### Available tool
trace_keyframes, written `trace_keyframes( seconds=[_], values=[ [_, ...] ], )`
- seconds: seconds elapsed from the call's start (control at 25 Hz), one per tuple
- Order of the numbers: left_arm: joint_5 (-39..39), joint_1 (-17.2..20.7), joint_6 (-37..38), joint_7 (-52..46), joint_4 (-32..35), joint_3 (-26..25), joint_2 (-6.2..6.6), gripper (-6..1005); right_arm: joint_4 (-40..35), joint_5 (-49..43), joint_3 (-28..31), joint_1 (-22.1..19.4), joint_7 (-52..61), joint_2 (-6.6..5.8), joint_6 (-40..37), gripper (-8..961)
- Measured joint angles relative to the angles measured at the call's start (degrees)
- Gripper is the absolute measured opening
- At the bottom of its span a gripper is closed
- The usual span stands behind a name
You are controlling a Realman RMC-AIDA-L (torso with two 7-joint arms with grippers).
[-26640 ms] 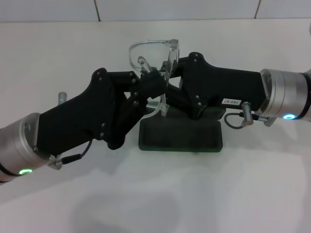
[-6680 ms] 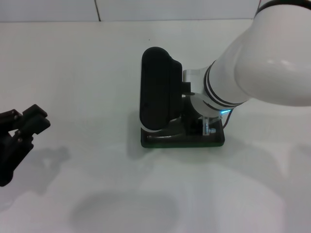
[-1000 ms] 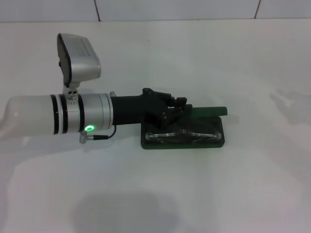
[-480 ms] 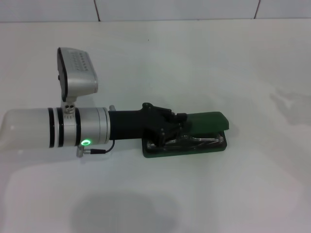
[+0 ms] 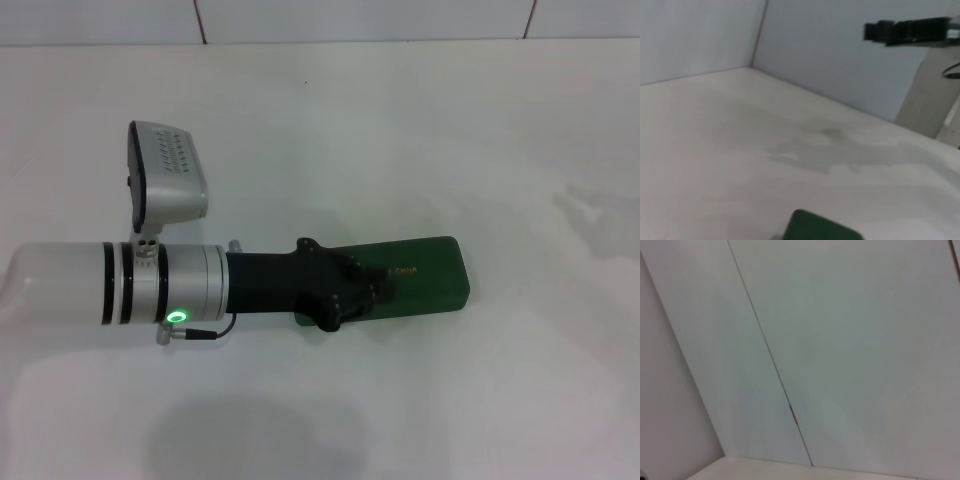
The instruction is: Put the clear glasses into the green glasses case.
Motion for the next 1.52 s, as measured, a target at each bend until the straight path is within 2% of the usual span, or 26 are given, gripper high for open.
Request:
trace_keyframes(
  seconds=[0.12, 0.24, 0.4, 0.6, 0.68, 1.0, 1.16, 1.32, 1.52],
  values=[
    [-1.34, 0.29, 3.15, 0.95, 0.33, 0.31, -0.02, 202, 0.05, 0.00, 0.02, -0.24, -0.01, 0.00, -0.13, 288],
    [-4.33, 1.05, 9.62, 1.04, 1.60, 0.02, 0.60, 205, 0.07, -0.30, 0.07, -0.41, -0.16, -0.09, -0.50, 290],
    [-6.21, 5.93, 20.64, 1.31, 8.38, -2.29, 1.60, 211, 0.38, -1.44, -0.42, -0.10, -3.31, 0.04, -2.58, 293],
    [-8.13, 12.08, 27.57, 3.65, 14.93, -6.15, 1.62, 354, 3.43, -1.52, -0.64, 1.17, -9.68, 0.31, -7.80, 296],
    [-8.10, 12.87, 28.36, 0.31, 16.10, -6.23, 2.40, 413, 5.91, -1.52, -1.63, 2.53, -11.17, 0.30, -9.68, 297],
    [-11.32, 12.49, 36.89, -9.83, 16.61, -8.72, 7.17, 635, 10.93, 1.53, -12.78, 6.28, -15.59, 1.05, -13.64, 472],
    [-11.15, 12.80, 37.99, -11.05, 16.62, -9.24, 8.69, 722, 13.04, 4.52, -17.06, 7.81, -16.26, 0.96, -13.84, 578],
    [-9.00, 13.01, 38.13, -11.04, 16.62, -8.81, 9.39, 722, 13.60, 6.29, -19.85, 8.93, -16.21, 1.09, -14.54, 739],
    [-6.72, 13.24, 38.18, -10.67, 16.68, -8.92, 9.49, 722, 14.58, 8.98, -24.26, 10.49, -16.32, 1.23, -13.76, 739]
  ],
)
